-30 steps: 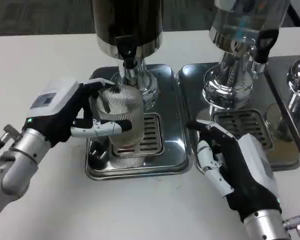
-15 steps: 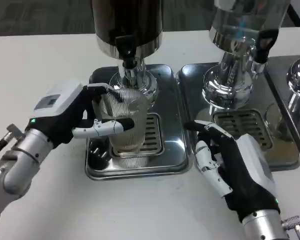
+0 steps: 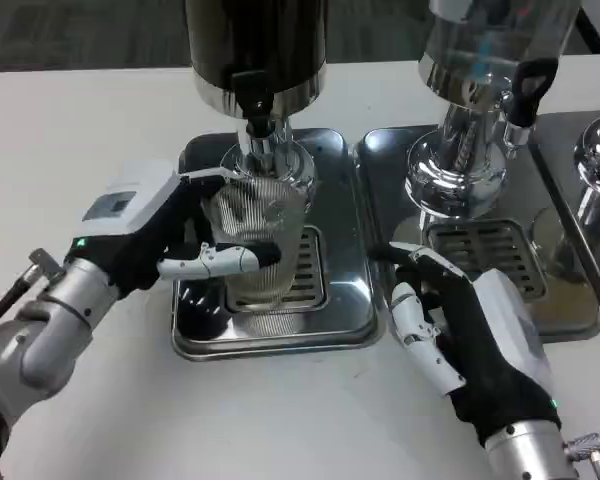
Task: Grasp the cup under the faucet to collect the drink, then remove the cup.
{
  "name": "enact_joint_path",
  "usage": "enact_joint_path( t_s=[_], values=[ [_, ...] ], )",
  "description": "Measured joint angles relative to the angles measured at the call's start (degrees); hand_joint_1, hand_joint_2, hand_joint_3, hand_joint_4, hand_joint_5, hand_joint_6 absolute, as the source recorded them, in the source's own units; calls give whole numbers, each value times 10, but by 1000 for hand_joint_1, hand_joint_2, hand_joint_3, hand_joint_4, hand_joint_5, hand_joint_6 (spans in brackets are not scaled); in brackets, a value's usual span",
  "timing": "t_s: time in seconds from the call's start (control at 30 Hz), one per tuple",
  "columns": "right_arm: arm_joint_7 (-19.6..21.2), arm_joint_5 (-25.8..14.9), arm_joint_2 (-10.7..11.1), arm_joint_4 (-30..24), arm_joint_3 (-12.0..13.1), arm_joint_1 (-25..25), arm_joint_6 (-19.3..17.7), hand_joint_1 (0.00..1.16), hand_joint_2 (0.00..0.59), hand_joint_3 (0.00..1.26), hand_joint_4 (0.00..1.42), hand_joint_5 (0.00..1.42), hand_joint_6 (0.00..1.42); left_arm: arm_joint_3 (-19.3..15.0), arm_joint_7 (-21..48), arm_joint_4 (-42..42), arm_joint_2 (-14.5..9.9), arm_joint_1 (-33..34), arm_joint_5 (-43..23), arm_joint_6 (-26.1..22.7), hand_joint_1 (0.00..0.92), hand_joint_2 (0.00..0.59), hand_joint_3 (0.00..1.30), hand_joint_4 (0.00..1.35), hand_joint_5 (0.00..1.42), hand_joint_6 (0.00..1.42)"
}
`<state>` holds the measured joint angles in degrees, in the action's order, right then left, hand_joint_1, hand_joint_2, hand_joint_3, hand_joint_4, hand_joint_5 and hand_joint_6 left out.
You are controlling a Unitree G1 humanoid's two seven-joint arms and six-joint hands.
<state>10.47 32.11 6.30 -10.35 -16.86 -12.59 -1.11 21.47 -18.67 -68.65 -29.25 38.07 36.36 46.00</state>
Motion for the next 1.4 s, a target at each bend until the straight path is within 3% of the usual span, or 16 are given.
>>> enact_joint_path(
  t_s=[0.27, 0.4, 0.57, 0.93, 1.03, 1.2, 1.4],
  values=[
    [0, -4, 0, -9, 1, -2, 0, 55, 555, 347, 257, 282, 423, 24, -31, 7, 1, 0, 27, -33, 103, 57, 384, 453, 653, 945],
    [0, -7, 0, -9, 1, -3, 0, 55, 555, 350, 257, 283, 423, 25, -40, 10, 1, 0, 28, -35, 56, 34, 235, 352, 586, 849],
    [0, -10, 0, -9, 1, -3, 0, 55, 555, 355, 257, 295, 422, 18, -59, 18, -2, 0, 23, -29, 0, 8, 133, 246, 486, 719],
    [0, -16, 0, -8, 1, -2, 0, 55, 555, 357, 257, 298, 422, -4, -71, 30, -22, -4, 0, -24, 0, 0, 127, 188, 365, 573],
    [0, -17, 0, -8, 2, -1, 0, 55, 555, 358, 257, 298, 422, -22, -62, 42, -34, -22, -22, 4, 0, 10, 143, 156, 293, 500],
    [-1, -17, -1, -8, 2, -1, 0, 67, 550, 361, 260, 299, 407, -79, 6, 74, -68, -67, -112, 78, 0, 18, 215, 174, 268, 478],
    [0, -21, -2, -8, 3, -1, 0, 76, 550, 361, 267, 299, 388, -164, 201, 112, -99, -113, -302, 122, 0, 29, 260, 225, 293, 454]
  ],
)
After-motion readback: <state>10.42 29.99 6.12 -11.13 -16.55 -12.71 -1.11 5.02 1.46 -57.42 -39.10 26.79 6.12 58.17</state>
